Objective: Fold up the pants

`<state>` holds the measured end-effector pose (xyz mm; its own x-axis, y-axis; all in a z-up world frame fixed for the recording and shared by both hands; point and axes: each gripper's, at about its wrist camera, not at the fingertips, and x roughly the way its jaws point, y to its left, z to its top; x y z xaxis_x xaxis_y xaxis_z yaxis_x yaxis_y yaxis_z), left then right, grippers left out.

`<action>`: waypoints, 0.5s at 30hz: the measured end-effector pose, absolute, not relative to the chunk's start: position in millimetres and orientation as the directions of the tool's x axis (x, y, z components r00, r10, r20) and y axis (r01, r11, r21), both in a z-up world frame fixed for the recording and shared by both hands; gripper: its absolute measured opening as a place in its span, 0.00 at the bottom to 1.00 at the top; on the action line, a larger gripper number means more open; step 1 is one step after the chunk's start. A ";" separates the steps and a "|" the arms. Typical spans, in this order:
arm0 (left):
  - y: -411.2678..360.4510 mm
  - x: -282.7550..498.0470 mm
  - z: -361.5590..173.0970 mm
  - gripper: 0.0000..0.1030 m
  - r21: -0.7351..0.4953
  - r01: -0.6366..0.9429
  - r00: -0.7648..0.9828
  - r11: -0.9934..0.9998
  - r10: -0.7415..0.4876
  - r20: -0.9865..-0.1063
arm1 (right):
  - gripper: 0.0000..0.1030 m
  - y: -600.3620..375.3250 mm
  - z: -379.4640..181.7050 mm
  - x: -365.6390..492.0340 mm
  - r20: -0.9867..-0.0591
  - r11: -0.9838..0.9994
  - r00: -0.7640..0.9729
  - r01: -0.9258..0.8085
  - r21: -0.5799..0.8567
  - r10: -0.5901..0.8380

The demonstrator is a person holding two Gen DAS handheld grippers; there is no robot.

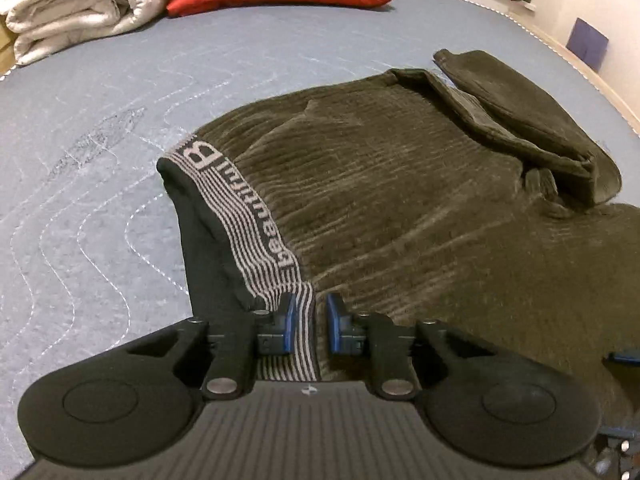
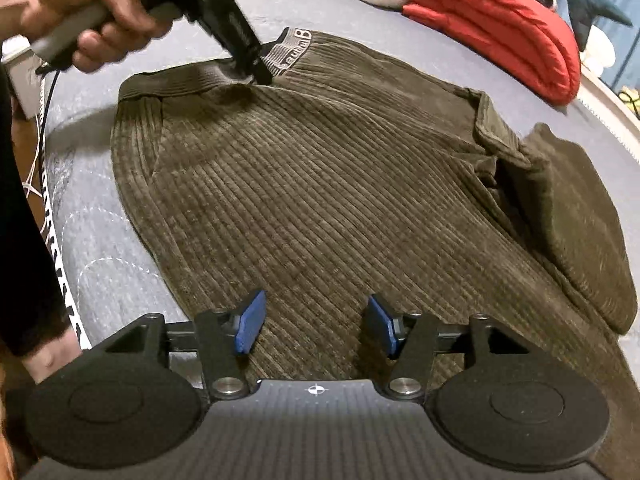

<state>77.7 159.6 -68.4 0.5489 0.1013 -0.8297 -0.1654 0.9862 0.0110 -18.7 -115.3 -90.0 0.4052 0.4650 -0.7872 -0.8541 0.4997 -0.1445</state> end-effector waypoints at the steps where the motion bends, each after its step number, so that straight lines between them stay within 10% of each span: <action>1: 157.7 79.3 -69.1 0.20 0.018 -0.175 0.547 0.984 0.112 -0.829 | 0.61 -116.6 -90.1 -18.3 -0.788 0.502 0.408 -0.852 -0.147 0.462; 11: 131.4 77.7 -31.4 0.37 0.012 -0.161 0.682 0.987 0.120 -0.721 | 0.63 -115.9 -92.6 -24.0 -0.786 0.489 0.424 -0.853 -0.180 0.450; 15: 137.9 96.1 -67.7 0.39 0.035 -0.177 0.536 0.984 0.126 -0.835 | 0.63 -116.0 -91.2 -25.0 -0.786 0.485 0.423 -0.855 -0.182 0.451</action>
<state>96.1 137.9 -67.7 0.5361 0.1263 -0.8346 -0.1772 0.9835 0.0350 -25.0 -116.0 -91.2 0.4232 0.4511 -0.7857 -0.8552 0.4854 -0.1819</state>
